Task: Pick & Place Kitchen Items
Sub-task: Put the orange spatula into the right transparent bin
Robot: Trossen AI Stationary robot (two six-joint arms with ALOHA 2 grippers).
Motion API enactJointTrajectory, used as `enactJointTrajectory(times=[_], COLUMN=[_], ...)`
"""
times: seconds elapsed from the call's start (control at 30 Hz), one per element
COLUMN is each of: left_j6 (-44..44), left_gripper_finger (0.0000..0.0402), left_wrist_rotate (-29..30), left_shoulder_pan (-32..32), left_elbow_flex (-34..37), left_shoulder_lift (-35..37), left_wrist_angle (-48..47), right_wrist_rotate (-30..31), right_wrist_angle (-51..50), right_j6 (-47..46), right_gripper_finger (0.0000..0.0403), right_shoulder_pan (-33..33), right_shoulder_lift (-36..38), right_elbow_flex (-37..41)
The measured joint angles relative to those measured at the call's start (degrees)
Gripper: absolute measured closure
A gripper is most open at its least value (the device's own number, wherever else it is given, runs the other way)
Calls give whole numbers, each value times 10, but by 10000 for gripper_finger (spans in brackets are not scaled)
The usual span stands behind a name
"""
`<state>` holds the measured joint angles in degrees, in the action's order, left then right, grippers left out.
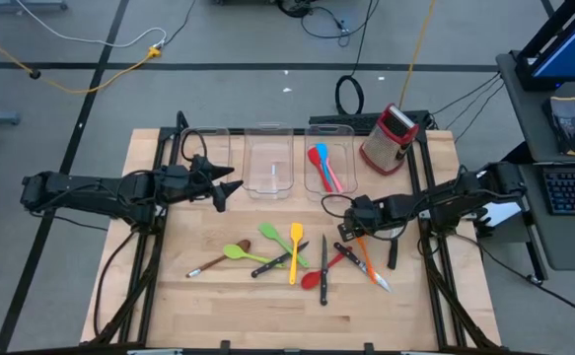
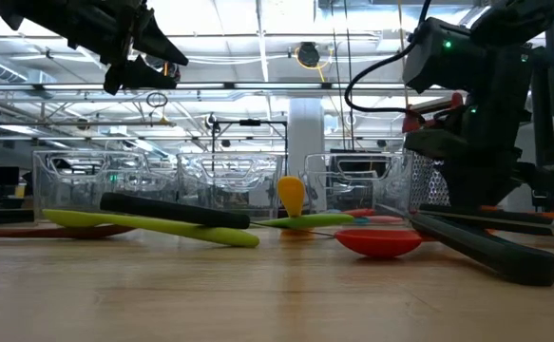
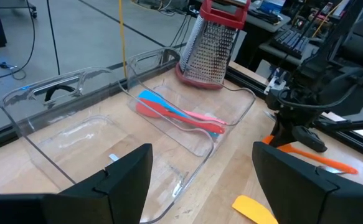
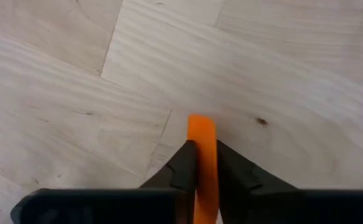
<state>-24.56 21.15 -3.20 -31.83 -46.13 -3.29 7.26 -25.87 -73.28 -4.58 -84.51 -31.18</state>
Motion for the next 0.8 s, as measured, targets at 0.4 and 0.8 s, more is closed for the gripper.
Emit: enactJointTrajectory(times=[0.4, 0.8], left_j6=[-4, -4], left_gripper_finger=[123, 123], left_wrist_rotate=[0, 0], left_shoulder_pan=[0, 0], left_elbow_flex=[0, 0], left_shoulder_lift=[0, 0], left_wrist_angle=[0, 1], right_wrist_rotate=[-11, -66], right_wrist_angle=[-10, -44], right_j6=[27, 41], right_gripper_finger=[388, 388], right_shoulder_pan=[1, 6], right_shoulder_lift=[36, 199], right_elbow_flex=[3, 6])
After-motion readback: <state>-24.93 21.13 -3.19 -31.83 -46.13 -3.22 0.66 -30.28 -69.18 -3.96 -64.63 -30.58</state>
